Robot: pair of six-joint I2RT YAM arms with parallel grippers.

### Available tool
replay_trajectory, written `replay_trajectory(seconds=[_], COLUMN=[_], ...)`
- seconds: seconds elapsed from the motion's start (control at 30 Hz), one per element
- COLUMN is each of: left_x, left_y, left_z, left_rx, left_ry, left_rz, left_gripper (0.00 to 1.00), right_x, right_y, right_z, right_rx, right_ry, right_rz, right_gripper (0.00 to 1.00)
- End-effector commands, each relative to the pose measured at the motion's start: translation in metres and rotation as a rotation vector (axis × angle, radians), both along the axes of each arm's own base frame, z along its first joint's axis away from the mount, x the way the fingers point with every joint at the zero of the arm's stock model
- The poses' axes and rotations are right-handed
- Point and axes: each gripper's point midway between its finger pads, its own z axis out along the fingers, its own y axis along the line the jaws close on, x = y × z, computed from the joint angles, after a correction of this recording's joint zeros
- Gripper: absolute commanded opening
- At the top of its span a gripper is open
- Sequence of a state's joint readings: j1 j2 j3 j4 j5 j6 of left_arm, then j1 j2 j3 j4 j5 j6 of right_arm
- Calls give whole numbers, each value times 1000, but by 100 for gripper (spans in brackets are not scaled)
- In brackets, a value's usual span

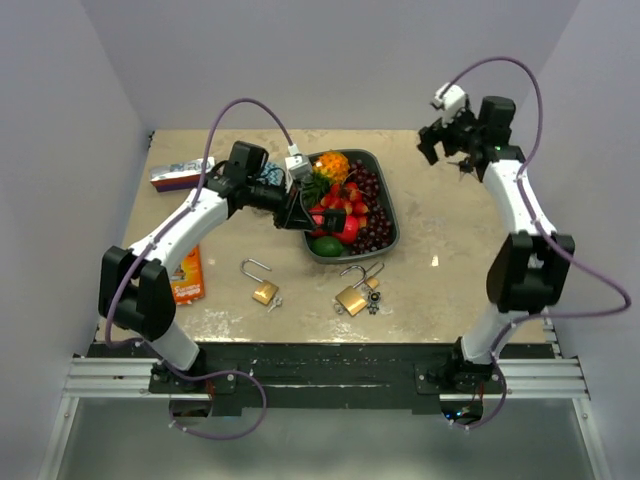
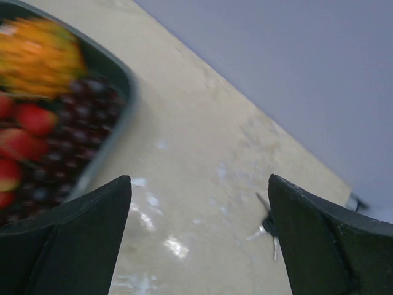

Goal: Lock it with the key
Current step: Place the lock at the corner of the board.

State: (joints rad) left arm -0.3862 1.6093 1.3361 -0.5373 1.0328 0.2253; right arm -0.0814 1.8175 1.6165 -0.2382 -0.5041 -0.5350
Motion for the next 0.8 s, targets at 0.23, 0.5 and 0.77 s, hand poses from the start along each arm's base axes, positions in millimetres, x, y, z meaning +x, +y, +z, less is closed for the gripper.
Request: replay_trajectory(seconds=[0.23,0.5,0.77], left_x=[-7,-7,-14], left_y=[-12,-16,-20], left_z=[53,61,59], left_rx=[-93,-109,-105], left_ry=[244,323,354], left_rz=[-27,7,-3], left_gripper=[0,0,0], right_x=[-185,-244,-250], right_y=[193,238,258], right_z=[67,47,30], right_rx=[-67,-126,-188], right_ry=[-143,-138,-146], right_rz=[607,820,874], right_gripper=[99,99,93])
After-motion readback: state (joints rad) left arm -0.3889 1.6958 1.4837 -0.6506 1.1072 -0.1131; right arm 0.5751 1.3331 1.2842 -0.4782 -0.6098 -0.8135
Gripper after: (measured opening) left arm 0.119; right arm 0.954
